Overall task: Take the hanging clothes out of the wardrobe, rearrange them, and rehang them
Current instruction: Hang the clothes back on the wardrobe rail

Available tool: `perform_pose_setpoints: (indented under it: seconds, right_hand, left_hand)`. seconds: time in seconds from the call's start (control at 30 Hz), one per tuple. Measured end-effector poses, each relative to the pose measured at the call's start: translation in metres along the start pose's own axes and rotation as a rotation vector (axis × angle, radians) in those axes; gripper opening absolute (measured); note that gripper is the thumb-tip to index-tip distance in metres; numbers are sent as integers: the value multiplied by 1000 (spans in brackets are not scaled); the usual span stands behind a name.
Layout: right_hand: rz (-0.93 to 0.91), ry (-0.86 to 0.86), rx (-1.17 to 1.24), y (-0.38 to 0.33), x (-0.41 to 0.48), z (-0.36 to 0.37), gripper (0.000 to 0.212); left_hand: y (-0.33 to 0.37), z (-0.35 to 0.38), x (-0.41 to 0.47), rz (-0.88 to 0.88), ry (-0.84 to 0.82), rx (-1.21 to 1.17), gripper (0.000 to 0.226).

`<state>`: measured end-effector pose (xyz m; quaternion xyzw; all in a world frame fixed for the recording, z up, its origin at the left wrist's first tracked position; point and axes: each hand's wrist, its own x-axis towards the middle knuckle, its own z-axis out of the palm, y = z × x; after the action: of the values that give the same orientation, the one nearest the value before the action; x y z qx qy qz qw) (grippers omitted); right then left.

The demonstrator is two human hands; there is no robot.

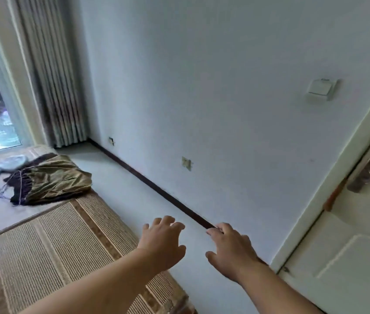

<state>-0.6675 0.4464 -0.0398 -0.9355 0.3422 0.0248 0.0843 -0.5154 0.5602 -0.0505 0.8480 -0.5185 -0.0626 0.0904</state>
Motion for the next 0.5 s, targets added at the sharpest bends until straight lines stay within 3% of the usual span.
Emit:
perform_pose_setpoints:
  seconds: [0.2,0.5]
  right_hand:
    - [-172,-12,-57,58,85,-33,57]
    - [-260,-43,6,114,213,-34,56]
  left_hand:
    - [38,0,72,-172,73,-26,58]
    - [47,13,192,-263,59,-19,57]
